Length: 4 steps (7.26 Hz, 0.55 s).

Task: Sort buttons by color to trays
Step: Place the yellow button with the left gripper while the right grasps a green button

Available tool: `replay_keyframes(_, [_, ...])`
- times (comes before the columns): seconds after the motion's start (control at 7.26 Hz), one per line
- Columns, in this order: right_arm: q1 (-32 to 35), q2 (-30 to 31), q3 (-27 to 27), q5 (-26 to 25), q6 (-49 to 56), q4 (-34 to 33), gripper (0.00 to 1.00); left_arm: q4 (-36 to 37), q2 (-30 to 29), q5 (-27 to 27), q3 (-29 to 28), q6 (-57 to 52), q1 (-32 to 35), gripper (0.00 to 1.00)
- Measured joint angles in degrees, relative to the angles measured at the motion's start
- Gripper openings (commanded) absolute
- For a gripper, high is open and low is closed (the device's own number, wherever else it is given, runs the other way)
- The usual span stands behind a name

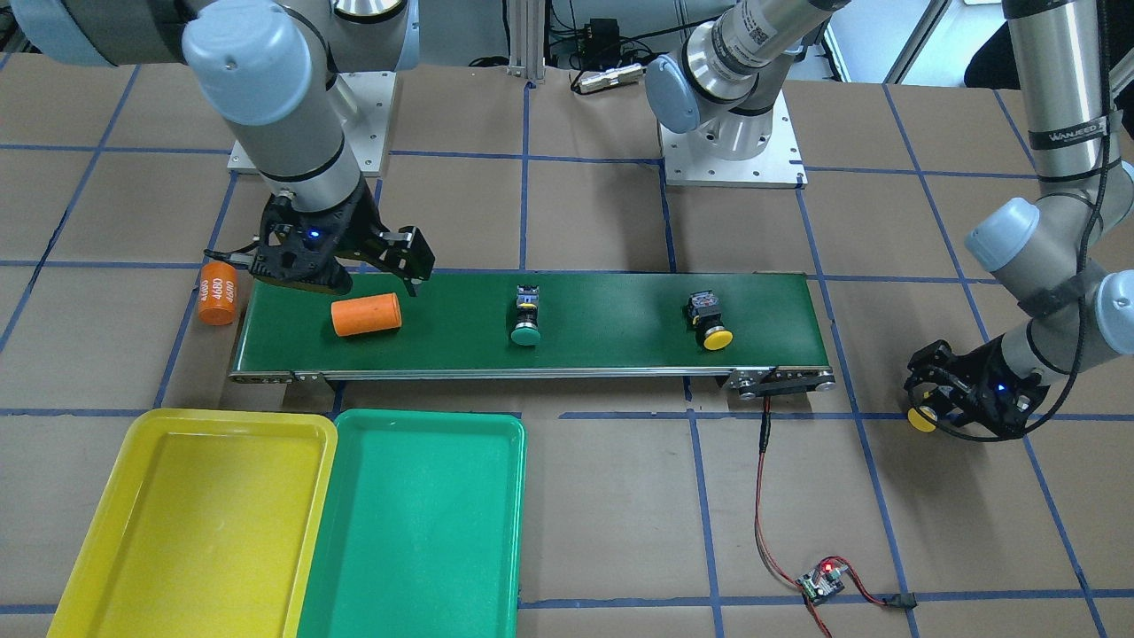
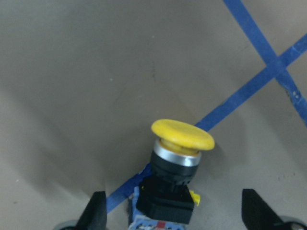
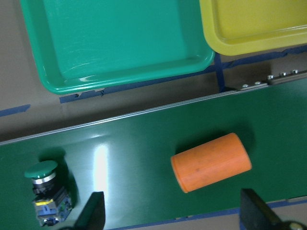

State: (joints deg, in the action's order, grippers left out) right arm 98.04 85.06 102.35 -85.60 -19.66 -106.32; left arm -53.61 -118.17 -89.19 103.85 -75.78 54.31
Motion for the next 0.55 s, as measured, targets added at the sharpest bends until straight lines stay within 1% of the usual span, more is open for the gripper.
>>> replay_keyframes(0.28, [3.68, -2.78, 0.01, 0.07, -5.22, -1.27, 1.00, 1.82, 1.57, 0.08, 0.50, -3.04, 1.03, 0.00])
replay_keyframes(0.55, [7.13, -5.97, 0.04, 0.10, -9.01, -2.88, 1.00, -0.56, 5.64, 0.01, 1.18, -3.05, 4.37, 0.00])
